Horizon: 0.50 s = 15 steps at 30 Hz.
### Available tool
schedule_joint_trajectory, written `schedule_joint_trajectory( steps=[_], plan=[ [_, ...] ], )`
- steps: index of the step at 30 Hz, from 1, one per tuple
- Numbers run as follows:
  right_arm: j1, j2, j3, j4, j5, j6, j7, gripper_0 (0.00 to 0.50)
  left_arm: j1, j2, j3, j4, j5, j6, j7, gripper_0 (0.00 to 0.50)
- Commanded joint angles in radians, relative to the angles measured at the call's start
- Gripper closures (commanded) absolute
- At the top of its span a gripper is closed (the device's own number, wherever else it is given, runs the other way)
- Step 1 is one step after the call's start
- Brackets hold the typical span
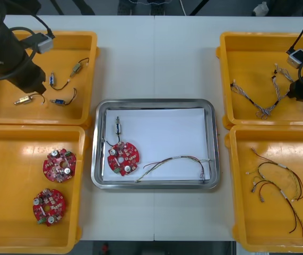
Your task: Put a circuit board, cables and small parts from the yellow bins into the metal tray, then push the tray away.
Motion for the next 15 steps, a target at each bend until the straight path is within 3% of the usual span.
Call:
schedule_joint_trajectory(
  steps=[1,15],
  plan=[
    [0.048,-0.003,0.013,0.012,-0.009,0.038,-0.012,0.000,-0.058,0.052,0.027,0.077,0.013,-0.042,-0.042,0.000],
    [-0.005,-0.045,0.013,0.001,-0.002,0.092,0.000,0.000,-0.104,0.052,0.025,0.278,0.020,-0.120,-0.378,0.000]
  ],
)
